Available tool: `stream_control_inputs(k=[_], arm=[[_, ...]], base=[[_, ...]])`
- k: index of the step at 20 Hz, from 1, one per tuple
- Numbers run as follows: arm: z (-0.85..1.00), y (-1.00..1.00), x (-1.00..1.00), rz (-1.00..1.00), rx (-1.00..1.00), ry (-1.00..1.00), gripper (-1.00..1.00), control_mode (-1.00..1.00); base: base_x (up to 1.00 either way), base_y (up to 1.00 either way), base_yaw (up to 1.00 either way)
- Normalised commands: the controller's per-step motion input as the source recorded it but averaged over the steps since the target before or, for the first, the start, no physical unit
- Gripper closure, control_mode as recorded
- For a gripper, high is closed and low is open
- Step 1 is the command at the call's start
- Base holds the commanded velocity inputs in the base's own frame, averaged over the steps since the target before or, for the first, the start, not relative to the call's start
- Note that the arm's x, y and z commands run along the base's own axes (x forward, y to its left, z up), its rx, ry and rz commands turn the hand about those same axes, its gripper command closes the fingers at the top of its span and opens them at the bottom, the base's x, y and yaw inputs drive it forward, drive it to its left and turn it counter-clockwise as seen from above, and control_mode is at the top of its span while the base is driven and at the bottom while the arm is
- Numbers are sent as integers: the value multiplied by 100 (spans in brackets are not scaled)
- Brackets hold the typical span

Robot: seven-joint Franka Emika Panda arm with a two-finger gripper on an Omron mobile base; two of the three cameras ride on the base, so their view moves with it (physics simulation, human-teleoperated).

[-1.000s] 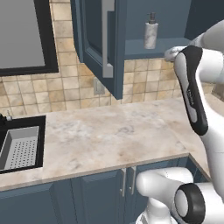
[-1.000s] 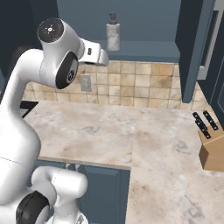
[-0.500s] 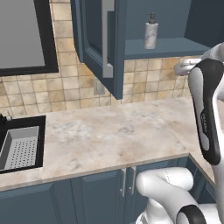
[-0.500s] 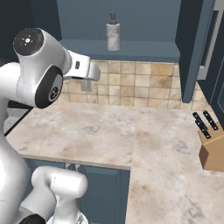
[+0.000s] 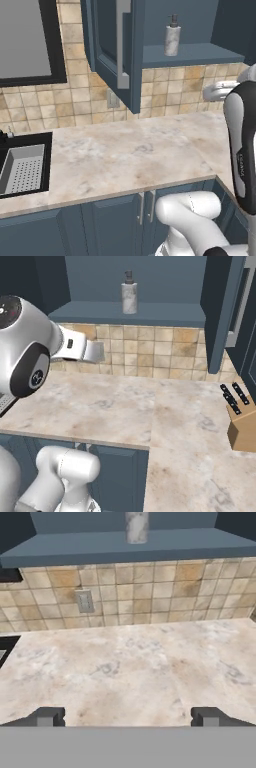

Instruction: Pick up the bar soap and soap dispenser from the sink, and place them back in the cabinet, and close the cabinet doors.

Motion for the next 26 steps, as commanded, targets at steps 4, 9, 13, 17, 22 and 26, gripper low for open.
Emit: stream_control_inputs(k=[4,9,13,17,22,26], arm=[[-26,36,-31,2,0,5,-100,-100],[-28,37,-20,5,0,5,-100,-100],[-29,29,-7,8,0,3,-100,-100],[-24,30,-12,7,0,5,-100,-100],[-18,26,-17,4,0,6,-100,100],[0,0,0,0,0,0,-100,100]], base=[[0,0,0],[0,0,0],[0,0,0],[0,0,0],[-6,6,1],[-45,48,3]])
